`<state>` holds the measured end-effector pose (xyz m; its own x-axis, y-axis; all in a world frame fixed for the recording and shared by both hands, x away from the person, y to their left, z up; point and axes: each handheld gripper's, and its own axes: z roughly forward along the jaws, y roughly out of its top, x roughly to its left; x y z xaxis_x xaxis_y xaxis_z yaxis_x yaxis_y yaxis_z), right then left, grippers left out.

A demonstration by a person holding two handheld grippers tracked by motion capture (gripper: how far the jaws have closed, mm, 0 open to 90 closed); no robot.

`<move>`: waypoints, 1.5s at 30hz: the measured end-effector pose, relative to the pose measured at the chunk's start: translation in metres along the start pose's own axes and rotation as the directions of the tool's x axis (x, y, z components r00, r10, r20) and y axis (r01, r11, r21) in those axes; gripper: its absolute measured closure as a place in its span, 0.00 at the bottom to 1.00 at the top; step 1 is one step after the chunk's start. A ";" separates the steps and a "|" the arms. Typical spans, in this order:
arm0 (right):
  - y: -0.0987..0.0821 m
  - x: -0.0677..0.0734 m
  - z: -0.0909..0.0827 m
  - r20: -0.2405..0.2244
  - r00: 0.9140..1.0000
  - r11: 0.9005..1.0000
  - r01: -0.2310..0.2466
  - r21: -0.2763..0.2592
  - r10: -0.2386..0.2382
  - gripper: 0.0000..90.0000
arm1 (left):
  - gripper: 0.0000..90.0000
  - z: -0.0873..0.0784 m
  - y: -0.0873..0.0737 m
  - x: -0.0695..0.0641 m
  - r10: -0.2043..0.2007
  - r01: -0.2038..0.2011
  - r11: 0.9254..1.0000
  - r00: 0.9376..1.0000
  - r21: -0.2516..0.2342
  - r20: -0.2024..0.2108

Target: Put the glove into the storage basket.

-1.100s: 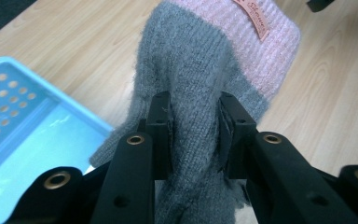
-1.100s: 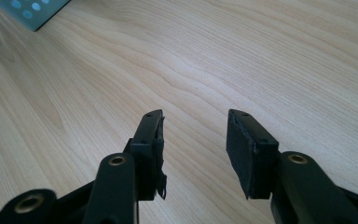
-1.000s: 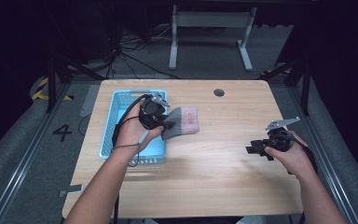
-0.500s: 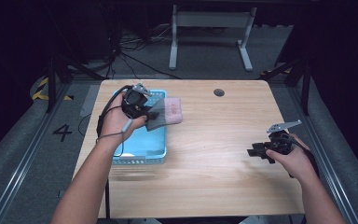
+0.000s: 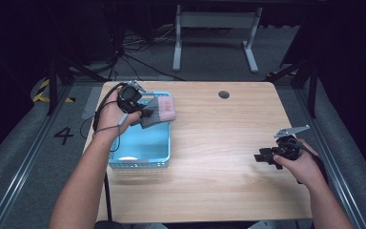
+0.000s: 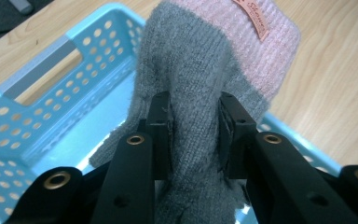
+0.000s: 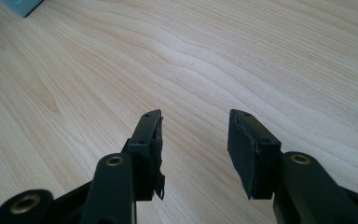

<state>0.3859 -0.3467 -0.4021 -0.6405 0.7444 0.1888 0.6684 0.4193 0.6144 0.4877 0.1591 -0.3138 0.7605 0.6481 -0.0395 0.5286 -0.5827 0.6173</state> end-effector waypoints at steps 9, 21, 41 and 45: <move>-0.002 0.001 0.001 0.002 1.000 1.000 -0.003 0.005 0.003 0.62 | 0.78 0.020 -0.006 0.021 -0.012 0.012 0.999 1.000 0.050 -0.001; -0.004 0.002 0.004 -0.004 1.000 1.000 0.004 0.013 -0.004 0.62 | 0.78 0.038 -0.019 0.043 -0.018 0.020 0.989 1.000 0.146 -0.016; -0.006 0.004 0.005 -0.007 1.000 1.000 0.011 0.018 -0.011 0.61 | 0.77 0.069 -0.021 0.046 -0.020 0.026 0.966 0.999 0.256 -0.025; -0.006 0.005 0.006 -0.007 1.000 1.000 0.010 0.016 -0.009 0.60 | 0.77 0.071 -0.025 0.050 -0.026 0.036 0.961 0.999 0.276 -0.040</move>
<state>0.3812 -0.3427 -0.4092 -0.6496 0.7365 0.1887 0.6681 0.4346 0.6040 0.5393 0.1713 -0.3869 0.7310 0.6819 -0.0237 0.6388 -0.6718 0.3750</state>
